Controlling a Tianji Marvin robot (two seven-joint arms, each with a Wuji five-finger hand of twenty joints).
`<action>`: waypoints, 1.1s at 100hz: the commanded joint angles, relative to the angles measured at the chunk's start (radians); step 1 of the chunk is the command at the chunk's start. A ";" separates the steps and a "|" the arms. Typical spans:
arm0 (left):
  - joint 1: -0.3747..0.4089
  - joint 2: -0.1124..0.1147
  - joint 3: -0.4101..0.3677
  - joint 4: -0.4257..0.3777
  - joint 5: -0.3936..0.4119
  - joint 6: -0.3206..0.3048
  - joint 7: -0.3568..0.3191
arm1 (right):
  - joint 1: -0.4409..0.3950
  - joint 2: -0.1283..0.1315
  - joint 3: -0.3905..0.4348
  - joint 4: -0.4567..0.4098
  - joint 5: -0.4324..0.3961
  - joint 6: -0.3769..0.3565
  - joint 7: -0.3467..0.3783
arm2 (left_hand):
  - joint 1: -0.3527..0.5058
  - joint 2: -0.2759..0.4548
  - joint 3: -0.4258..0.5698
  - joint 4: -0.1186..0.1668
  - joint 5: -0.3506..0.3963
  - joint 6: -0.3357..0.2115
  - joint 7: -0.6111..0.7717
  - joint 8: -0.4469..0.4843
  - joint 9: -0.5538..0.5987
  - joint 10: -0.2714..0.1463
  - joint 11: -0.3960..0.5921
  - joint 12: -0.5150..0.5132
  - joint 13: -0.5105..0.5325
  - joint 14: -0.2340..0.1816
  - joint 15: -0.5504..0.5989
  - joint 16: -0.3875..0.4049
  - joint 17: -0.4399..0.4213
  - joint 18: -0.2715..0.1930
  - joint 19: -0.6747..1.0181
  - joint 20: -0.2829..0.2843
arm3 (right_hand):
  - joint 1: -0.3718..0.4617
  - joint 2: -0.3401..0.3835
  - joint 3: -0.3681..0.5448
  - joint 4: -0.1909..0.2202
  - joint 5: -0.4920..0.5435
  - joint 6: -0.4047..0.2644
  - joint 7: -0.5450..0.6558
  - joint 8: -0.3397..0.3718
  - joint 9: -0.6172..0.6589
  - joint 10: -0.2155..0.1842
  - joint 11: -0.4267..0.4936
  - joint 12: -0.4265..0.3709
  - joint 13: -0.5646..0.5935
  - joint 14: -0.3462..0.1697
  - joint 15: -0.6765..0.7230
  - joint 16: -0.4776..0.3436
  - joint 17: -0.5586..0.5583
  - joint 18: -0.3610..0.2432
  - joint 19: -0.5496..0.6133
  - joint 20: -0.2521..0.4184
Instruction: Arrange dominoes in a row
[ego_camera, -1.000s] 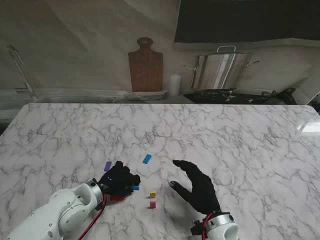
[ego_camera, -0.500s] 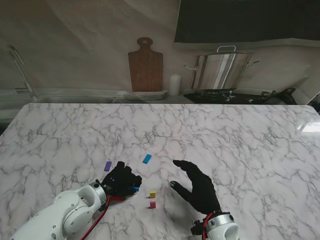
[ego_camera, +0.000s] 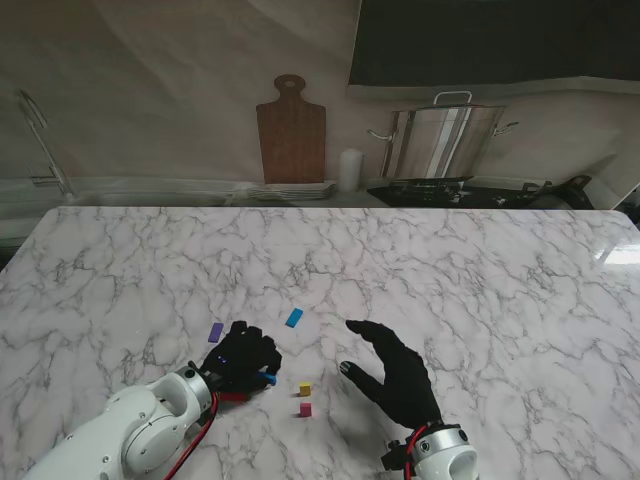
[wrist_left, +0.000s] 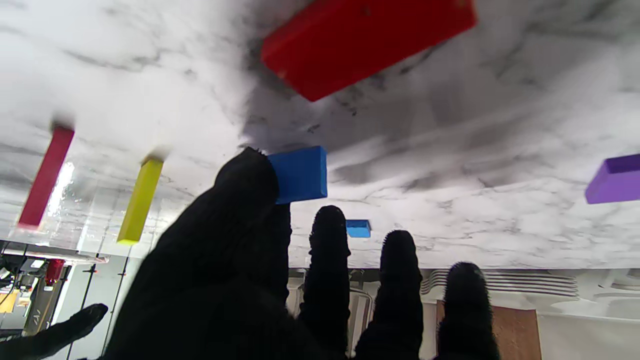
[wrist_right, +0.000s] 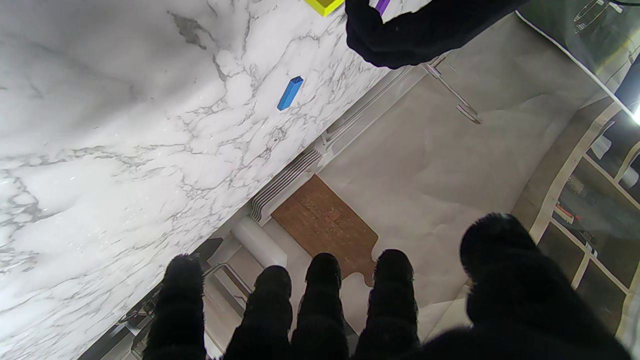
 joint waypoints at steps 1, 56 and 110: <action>0.012 -0.003 -0.004 -0.022 -0.009 0.005 -0.014 | -0.004 0.000 -0.001 -0.002 -0.001 0.002 0.002 | 0.018 -0.020 0.042 -0.002 0.048 -0.013 0.059 -0.004 0.036 -0.018 0.060 0.145 -0.002 0.000 0.057 0.052 -0.019 0.027 -0.016 0.034 | 0.035 0.028 -0.018 0.027 -0.028 -0.020 0.007 0.019 -0.034 -0.009 0.012 0.007 -0.010 -0.025 -0.019 -0.014 -0.003 -0.030 0.008 0.019; 0.059 -0.019 -0.061 -0.070 -0.072 0.035 -0.002 | -0.003 0.001 -0.006 0.000 -0.005 0.004 0.003 | 0.026 -0.016 0.026 0.000 0.038 -0.070 0.042 0.015 0.467 -0.206 -0.004 0.073 0.164 -0.043 0.115 0.073 -0.006 0.031 0.061 0.042 | 0.038 0.027 -0.019 0.027 -0.029 -0.020 0.009 0.019 -0.034 -0.009 0.012 0.007 -0.011 -0.026 -0.019 -0.014 -0.002 -0.031 0.007 0.020; 0.064 -0.020 -0.073 -0.083 -0.075 0.055 -0.013 | -0.001 0.001 -0.008 0.002 -0.006 0.004 0.003 | 0.017 -0.051 0.028 -0.006 0.098 -0.092 0.022 -0.035 0.485 -0.268 0.151 0.062 0.221 -0.055 0.180 0.147 -0.022 0.039 0.066 0.085 | 0.038 0.027 -0.018 0.027 -0.029 -0.019 0.010 0.018 -0.035 -0.009 0.013 0.006 -0.011 -0.026 -0.019 -0.014 -0.002 -0.031 0.007 0.020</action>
